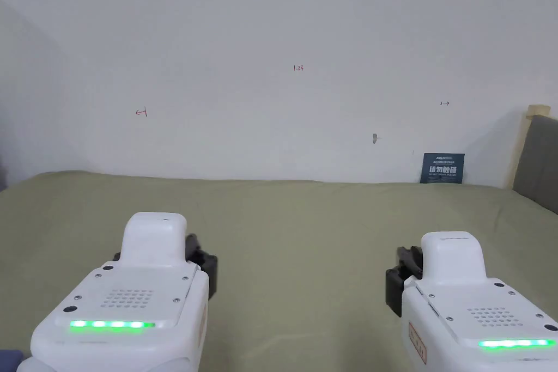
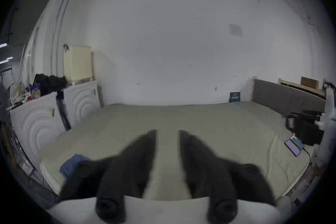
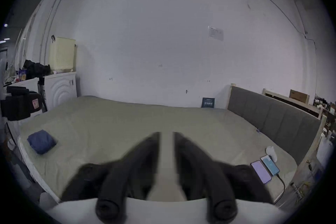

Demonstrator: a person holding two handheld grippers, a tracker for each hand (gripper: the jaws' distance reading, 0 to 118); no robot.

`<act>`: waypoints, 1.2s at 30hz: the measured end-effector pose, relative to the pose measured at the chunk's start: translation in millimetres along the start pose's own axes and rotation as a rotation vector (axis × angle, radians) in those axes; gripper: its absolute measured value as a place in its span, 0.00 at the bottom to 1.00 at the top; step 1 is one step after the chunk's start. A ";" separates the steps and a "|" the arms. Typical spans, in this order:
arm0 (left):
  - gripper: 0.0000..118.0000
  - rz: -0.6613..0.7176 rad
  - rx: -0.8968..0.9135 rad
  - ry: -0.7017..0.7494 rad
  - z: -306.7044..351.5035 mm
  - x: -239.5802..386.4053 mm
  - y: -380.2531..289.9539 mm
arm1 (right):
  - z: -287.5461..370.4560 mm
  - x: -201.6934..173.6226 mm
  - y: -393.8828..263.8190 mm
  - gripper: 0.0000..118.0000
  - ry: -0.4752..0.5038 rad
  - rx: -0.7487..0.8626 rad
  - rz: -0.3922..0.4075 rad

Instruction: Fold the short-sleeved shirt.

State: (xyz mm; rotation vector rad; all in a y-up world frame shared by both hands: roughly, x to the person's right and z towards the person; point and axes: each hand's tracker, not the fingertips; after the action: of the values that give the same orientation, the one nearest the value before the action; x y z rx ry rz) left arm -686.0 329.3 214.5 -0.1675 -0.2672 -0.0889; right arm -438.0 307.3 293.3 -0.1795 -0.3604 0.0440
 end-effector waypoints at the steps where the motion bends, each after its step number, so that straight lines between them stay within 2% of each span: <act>1: 0.64 -0.005 0.019 -0.011 1.9 0.5 -0.5 | 1.6 -0.1 1.1 0.49 0.011 -0.005 -0.005; 2: 0.81 -0.004 0.001 0.002 4.9 3.7 -0.4 | 1.6 -0.7 0.6 0.71 0.021 -0.010 -0.010; 3: 0.84 -0.002 0.005 -0.011 6.2 3.3 1.1 | 1.4 -1.9 -1.0 0.81 0.026 -0.006 -0.009; 6: 0.84 0.013 0.026 0.003 8.8 6.0 4.7 | 4.1 -5.9 -4.0 0.86 -0.027 0.025 0.022; 8: 0.84 0.041 0.016 0.010 7.0 4.2 5.7 | 2.4 -3.2 -3.5 0.91 -0.026 0.015 0.020; 11: 0.84 0.056 -0.010 -0.065 4.1 1.4 5.4 | 3.2 0.6 -3.9 0.92 -0.010 0.023 0.001; 13: 0.84 0.042 -0.008 -0.030 2.8 6.7 4.8 | 2.0 1.2 -3.9 0.93 -0.041 0.033 0.005; 17: 0.84 -0.013 0.019 -0.039 -2.0 14.0 4.1 | -1.2 7.1 -1.2 0.93 -0.011 0.018 -0.039; 19: 0.84 -0.029 0.005 -0.036 -4.8 18.5 5.6 | -3.2 5.7 0.5 0.93 -0.019 0.006 -0.034; 23: 0.84 0.091 -0.066 -0.115 -12.1 10.3 8.2 | -4.7 4.7 1.1 0.93 -0.026 0.005 -0.006; 24: 0.84 0.120 -0.072 -0.106 -13.3 8.3 8.9 | -5.4 5.3 1.5 0.93 -0.023 0.004 -0.009; 27: 0.84 0.089 -0.108 0.001 -13.2 9.4 13.5 | -6.6 7.0 1.6 0.93 -0.013 -0.002 -0.030; 36: 0.84 0.078 -0.070 -0.007 -5.7 7.4 10.7 | -10.3 9.2 0.6 0.94 -0.016 0.002 -0.042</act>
State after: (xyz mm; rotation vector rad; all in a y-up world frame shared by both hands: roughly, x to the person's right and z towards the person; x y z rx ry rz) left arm -676.3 338.3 209.5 -0.2476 -0.2640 -0.0199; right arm -425.8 306.9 286.9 -0.1695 -0.3798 0.0045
